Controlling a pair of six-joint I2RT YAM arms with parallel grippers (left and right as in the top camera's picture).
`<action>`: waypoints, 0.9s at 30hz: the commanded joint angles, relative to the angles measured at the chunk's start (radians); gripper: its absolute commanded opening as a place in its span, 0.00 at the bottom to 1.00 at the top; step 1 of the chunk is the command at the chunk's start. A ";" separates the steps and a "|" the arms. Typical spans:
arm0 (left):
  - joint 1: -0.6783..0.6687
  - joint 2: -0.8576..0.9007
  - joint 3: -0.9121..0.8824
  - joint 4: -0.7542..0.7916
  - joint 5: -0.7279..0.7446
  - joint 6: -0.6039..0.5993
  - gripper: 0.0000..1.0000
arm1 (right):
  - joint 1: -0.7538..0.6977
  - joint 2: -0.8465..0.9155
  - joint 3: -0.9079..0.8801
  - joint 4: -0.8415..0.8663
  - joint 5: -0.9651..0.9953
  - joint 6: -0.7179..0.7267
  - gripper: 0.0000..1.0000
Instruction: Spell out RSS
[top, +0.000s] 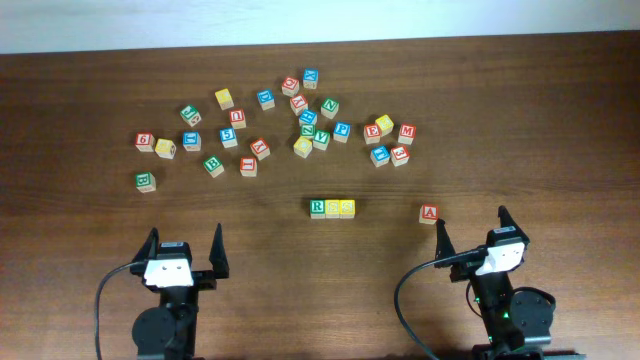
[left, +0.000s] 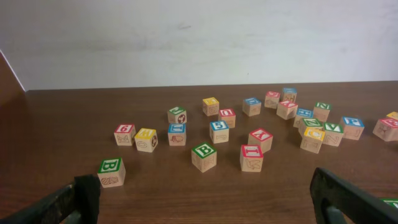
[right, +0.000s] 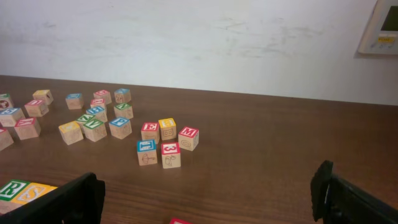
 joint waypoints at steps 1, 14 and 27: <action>0.007 -0.008 -0.005 -0.003 0.011 0.019 0.99 | -0.006 -0.008 -0.007 -0.003 0.002 0.010 0.98; 0.007 -0.008 -0.005 -0.003 0.011 0.019 0.99 | -0.006 -0.008 -0.007 -0.005 0.032 0.010 0.98; 0.007 -0.008 -0.005 -0.003 0.011 0.019 0.99 | -0.006 -0.008 -0.007 -0.005 0.032 0.010 0.98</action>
